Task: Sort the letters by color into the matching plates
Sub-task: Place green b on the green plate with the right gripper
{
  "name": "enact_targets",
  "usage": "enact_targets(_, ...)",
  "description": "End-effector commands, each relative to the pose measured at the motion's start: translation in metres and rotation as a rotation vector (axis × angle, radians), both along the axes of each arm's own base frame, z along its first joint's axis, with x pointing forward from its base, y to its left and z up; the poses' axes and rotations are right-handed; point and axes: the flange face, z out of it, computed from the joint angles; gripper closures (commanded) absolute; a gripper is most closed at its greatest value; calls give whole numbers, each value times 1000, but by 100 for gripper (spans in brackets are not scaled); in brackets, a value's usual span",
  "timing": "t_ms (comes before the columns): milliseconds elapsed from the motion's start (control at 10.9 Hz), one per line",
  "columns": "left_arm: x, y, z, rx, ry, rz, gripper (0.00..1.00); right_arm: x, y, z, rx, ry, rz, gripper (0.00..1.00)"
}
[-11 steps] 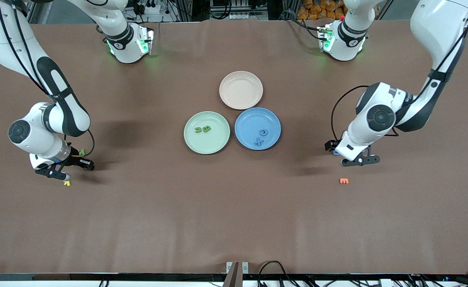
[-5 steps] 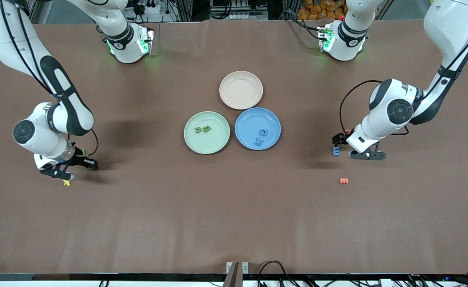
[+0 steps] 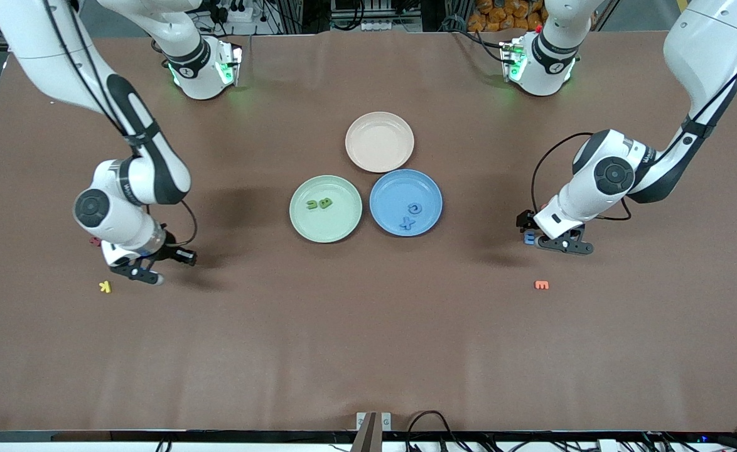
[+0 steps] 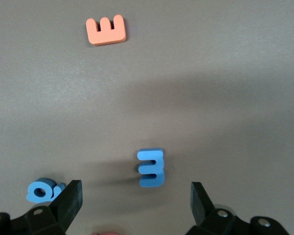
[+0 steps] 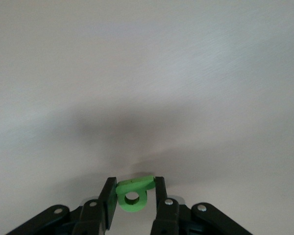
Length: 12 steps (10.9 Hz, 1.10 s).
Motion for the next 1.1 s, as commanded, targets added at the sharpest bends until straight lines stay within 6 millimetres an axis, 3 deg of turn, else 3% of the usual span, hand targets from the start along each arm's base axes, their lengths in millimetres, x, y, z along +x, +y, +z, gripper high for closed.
enact_targets(0, 3, 3, -11, -24, -8, -3, 6, -24, 96, 26, -11, 26, -9, 68)
enact_targets(275, 4, 1, -16, -37, 0, -1, 9, -56, 189, 40, -19, 43, 6, 68)
enact_targets(551, 2, -1, -25, -49, 16, -5, 10, -88, 259, 39, -18, 44, -3, 68)
enact_targets(826, 0, 5, -33, -34, 17, -23, 13, -110, 298, 37, -16, 46, -5, 68)
enact_targets(1010, 2, 3, -36, -41, 20, -26, 14, -115, 312, 32, -14, 50, -7, 68)
